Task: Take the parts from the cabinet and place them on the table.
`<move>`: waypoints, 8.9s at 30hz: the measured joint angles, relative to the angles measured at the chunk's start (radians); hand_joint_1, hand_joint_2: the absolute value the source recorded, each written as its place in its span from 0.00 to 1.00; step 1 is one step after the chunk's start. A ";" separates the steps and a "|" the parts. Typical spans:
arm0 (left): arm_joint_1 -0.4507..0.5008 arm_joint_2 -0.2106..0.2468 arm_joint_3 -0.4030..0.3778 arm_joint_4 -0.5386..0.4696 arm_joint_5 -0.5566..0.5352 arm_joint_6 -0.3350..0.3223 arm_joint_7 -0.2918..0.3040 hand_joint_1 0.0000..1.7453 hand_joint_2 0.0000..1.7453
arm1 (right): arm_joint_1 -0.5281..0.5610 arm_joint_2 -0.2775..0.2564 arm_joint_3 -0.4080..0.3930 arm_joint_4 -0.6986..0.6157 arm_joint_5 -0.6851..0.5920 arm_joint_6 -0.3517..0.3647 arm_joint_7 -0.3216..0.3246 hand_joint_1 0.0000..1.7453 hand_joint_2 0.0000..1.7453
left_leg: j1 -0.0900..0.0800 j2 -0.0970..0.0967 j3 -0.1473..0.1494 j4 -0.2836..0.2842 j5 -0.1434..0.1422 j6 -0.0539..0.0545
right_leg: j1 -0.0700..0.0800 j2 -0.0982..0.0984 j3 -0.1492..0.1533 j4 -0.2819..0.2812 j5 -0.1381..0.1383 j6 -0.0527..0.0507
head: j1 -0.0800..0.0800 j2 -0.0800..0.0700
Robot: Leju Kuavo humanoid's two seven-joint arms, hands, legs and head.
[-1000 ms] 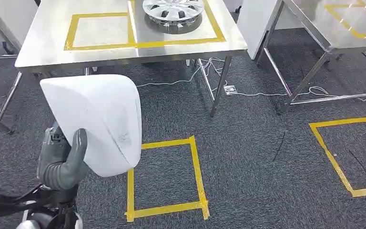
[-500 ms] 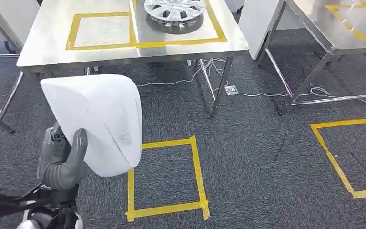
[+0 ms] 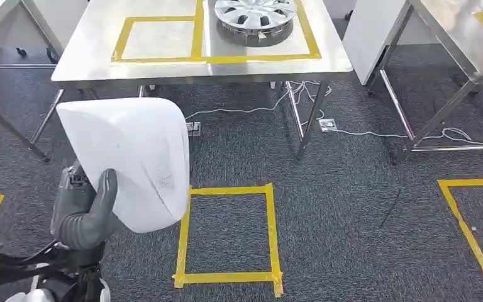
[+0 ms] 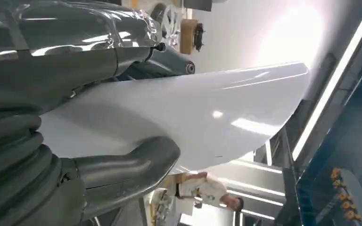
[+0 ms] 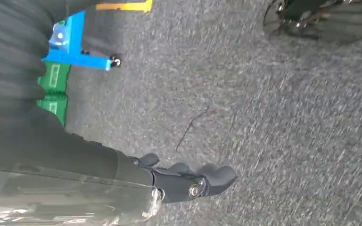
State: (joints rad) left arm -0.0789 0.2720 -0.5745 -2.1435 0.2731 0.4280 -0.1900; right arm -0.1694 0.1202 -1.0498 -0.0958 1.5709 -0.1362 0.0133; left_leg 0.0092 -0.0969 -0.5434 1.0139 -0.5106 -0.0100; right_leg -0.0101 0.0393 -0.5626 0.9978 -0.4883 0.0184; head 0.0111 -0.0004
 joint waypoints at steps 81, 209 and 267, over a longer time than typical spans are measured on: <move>-0.002 0.002 -0.002 -0.002 0.013 0.011 0.066 1.00 1.00 | 0.009 0.006 -0.002 0.000 0.000 -0.018 -0.008 0.00 1.00 | -0.002 0.071 0.047 -0.038 -0.022 0.043 | -0.006 -0.033 -0.166 0.323 -0.129 0.026 | 0.000 0.000; 0.001 0.002 -0.025 0.020 -0.021 -0.005 0.049 1.00 1.00 | 0.015 0.010 -0.039 -0.001 -0.010 -0.017 -0.039 0.00 1.00 | 0.021 0.096 -0.023 0.053 -0.037 0.009 | 0.005 -0.035 -0.061 0.104 0.025 -0.009 | 0.008 0.000; -0.046 -0.001 -0.046 0.019 -0.015 0.004 0.092 1.00 1.00 | 0.010 0.006 -0.063 0.000 0.000 -0.016 -0.040 0.00 1.00 | 0.008 0.100 -0.042 0.012 0.009 0.031 | 0.009 -0.034 -0.115 0.322 -0.190 0.019 | 0.003 0.000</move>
State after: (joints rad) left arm -0.1245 0.2712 -0.6207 -2.1241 0.2583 0.4322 -0.0977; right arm -0.1597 0.1263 -1.1128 -0.0961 1.5713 -0.1526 -0.0263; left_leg 0.0171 0.0034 -0.5858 1.0258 -0.5017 0.0210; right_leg -0.0009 0.0048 -0.6778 1.3198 -0.6780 0.0370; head 0.0137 -0.0004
